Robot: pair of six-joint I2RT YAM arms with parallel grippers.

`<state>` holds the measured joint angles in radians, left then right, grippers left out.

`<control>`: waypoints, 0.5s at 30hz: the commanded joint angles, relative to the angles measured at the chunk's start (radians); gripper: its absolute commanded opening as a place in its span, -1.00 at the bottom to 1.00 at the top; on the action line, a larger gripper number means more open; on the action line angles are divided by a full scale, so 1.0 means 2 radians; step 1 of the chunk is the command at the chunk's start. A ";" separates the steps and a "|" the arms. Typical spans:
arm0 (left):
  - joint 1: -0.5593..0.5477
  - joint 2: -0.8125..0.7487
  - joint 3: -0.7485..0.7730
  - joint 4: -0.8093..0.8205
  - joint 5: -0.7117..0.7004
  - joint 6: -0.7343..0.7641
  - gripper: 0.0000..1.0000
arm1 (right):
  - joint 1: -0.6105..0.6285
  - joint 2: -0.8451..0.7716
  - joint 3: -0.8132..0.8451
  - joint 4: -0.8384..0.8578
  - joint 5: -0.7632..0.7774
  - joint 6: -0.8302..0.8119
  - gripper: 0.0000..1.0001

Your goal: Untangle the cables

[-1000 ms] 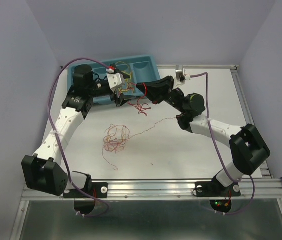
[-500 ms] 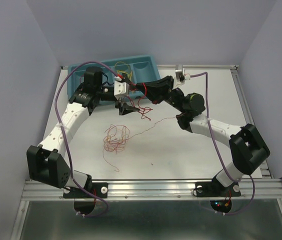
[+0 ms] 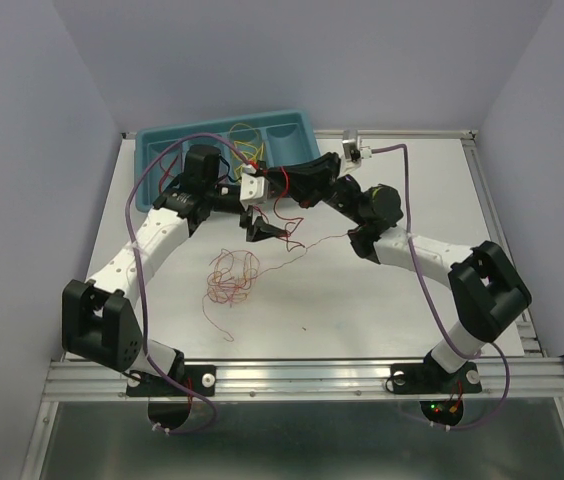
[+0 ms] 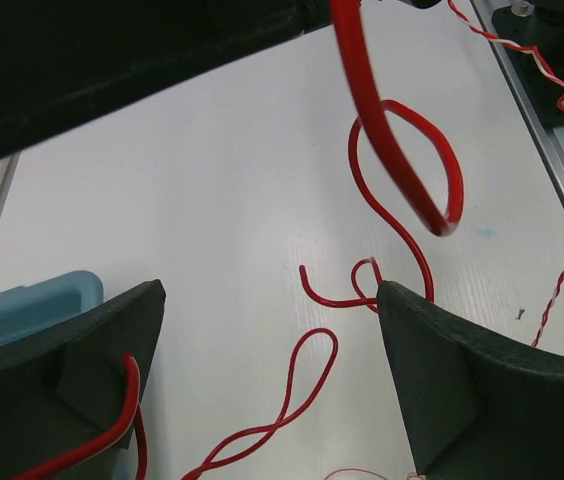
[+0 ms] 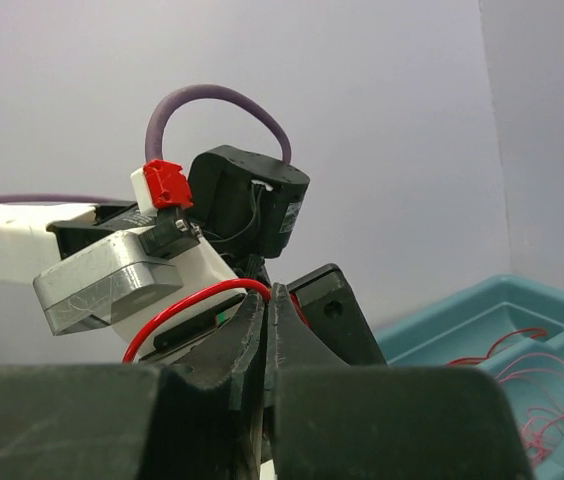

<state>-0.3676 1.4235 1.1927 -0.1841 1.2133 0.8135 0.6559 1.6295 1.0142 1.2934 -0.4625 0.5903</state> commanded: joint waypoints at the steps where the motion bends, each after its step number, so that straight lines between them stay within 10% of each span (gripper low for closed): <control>1: -0.003 -0.029 0.003 -0.005 -0.005 0.017 0.98 | 0.004 0.001 0.031 0.106 -0.017 0.003 -0.99; 15: -0.002 -0.007 0.097 -0.229 -0.048 0.169 0.98 | 0.004 -0.015 0.064 0.031 -0.129 -0.001 -0.99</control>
<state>-0.3714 1.4220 1.3235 -0.5510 1.1534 1.0977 0.6559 1.6295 1.0386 1.2922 -0.6270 0.5808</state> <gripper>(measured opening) 0.989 0.021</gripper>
